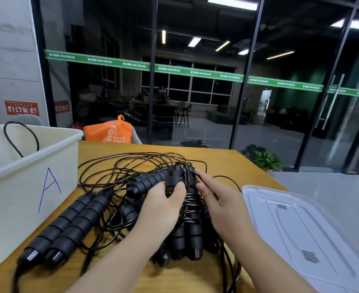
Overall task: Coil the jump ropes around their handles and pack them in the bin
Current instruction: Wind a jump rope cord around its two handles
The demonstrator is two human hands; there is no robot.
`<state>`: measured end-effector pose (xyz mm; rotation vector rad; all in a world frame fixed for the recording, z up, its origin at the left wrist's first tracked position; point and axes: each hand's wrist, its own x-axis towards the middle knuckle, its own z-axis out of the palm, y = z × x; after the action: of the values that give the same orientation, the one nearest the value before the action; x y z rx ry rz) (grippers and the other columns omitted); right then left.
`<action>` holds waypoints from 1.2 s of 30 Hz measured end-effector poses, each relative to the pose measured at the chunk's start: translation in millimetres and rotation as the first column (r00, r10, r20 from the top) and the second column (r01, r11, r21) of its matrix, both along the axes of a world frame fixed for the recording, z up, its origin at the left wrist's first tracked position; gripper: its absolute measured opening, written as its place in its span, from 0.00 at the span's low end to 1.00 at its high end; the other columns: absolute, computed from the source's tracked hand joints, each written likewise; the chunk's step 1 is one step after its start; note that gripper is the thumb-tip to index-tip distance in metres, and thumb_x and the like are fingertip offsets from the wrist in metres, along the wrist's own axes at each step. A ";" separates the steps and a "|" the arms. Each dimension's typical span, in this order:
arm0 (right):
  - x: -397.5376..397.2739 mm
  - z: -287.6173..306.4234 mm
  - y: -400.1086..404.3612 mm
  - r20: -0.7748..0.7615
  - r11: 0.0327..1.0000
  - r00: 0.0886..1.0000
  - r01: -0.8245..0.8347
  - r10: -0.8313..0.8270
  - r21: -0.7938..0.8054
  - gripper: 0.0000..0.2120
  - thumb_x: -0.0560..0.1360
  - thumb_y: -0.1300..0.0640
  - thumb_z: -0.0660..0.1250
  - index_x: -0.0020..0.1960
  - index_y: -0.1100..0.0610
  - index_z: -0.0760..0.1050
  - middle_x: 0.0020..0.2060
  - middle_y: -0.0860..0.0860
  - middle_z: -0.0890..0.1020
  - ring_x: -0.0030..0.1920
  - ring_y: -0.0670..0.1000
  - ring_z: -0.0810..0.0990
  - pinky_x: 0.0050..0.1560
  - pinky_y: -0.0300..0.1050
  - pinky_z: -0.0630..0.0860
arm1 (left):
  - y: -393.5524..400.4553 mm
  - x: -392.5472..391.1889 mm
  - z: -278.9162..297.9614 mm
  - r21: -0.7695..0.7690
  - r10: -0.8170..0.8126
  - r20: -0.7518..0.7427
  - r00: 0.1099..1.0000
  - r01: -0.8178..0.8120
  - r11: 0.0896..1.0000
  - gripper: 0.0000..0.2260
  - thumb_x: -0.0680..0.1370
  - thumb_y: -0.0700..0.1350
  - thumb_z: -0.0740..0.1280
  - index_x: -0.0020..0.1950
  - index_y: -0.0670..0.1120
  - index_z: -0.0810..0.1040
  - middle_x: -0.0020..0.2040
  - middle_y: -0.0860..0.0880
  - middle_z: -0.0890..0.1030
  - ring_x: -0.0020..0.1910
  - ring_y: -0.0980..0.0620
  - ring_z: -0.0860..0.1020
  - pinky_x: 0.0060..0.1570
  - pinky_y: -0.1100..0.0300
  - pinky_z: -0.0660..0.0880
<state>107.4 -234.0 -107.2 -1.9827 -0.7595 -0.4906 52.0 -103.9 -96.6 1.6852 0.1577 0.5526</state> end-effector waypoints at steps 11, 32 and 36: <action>-1.2 2.5 0.0 0.004 0.997 0.998 -0.065 0.065 -0.045 0.23 0.78 0.42 0.54 0.72 0.45 0.67 0.48 0.39 0.78 0.53 0.37 0.75 0.51 0.31 0.68 | 1.6 -0.2 0.4 -0.149 -0.082 0.009 0.997 0.082 0.985 0.07 0.76 0.45 0.67 0.42 0.45 0.82 0.39 0.46 0.85 0.43 0.45 0.83 0.49 0.49 0.79; -7.6 14.4 0.9 -0.450 0.747 0.711 -0.158 0.540 0.646 0.10 0.76 0.52 0.62 0.54 0.52 0.77 0.28 0.45 0.72 0.22 0.40 0.64 0.22 0.32 0.61 | 5.7 1.0 -1.5 -0.130 -0.214 0.042 0.976 0.218 0.967 0.07 0.77 0.46 0.68 0.47 0.43 0.82 0.44 0.44 0.85 0.44 0.46 0.83 0.54 0.44 0.78; -11.2 17.4 3.8 -0.439 0.755 0.746 -0.130 0.502 0.643 0.05 0.80 0.56 0.59 0.52 0.50 0.73 0.25 0.43 0.72 0.20 0.40 0.66 0.21 0.31 0.61 | 6.5 1.0 -1.3 -0.144 -0.230 0.043 0.972 0.234 0.961 0.10 0.75 0.49 0.69 0.49 0.43 0.82 0.46 0.43 0.85 0.49 0.41 0.82 0.55 0.42 0.77</action>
<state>96.2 -230.2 -89.8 -1.2525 -0.4621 0.1341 53.0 -97.5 -97.9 1.5251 -0.0186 0.3767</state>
